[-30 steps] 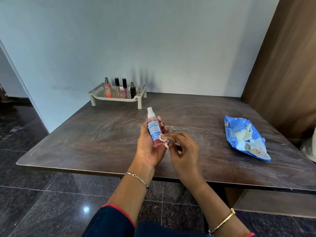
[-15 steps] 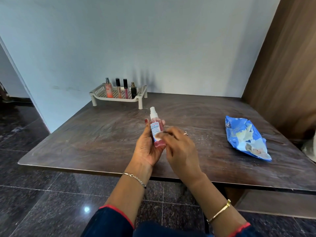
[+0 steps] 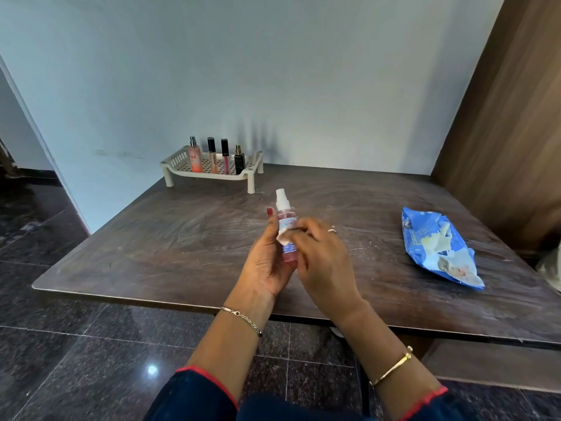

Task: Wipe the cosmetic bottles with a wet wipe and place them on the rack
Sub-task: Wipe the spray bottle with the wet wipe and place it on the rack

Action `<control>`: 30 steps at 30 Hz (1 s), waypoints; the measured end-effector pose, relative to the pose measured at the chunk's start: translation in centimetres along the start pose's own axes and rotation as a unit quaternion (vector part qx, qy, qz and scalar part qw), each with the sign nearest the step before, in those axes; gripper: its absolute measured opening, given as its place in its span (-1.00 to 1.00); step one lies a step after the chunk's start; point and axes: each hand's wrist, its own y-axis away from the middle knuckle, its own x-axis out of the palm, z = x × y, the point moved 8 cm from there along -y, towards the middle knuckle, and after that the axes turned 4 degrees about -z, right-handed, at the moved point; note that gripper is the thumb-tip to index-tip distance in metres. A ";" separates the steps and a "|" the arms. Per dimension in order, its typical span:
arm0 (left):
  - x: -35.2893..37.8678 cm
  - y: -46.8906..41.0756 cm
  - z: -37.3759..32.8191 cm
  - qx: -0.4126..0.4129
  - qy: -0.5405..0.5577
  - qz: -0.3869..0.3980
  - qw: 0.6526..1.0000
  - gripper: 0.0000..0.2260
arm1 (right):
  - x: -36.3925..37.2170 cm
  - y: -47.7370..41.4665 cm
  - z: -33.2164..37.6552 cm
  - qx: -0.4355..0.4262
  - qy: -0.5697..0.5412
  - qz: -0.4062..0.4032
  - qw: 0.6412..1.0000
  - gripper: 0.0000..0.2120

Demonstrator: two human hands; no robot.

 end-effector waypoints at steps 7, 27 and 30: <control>-1.7 -0.8 -0.1 -0.002 0.031 -0.055 0.998 -0.66 | -0.2 2.7 0.1 0.002 -0.085 -0.015 0.996 -0.77; -1.0 -0.3 -0.3 -0.015 0.014 -0.042 0.999 -0.64 | 0.6 3.1 -0.6 0.089 -0.152 -0.073 0.982 -0.64; -1.1 -0.3 0.5 -0.046 0.020 -0.035 0.998 -0.59 | 0.5 2.0 0.1 0.042 -0.097 -0.069 0.992 -0.74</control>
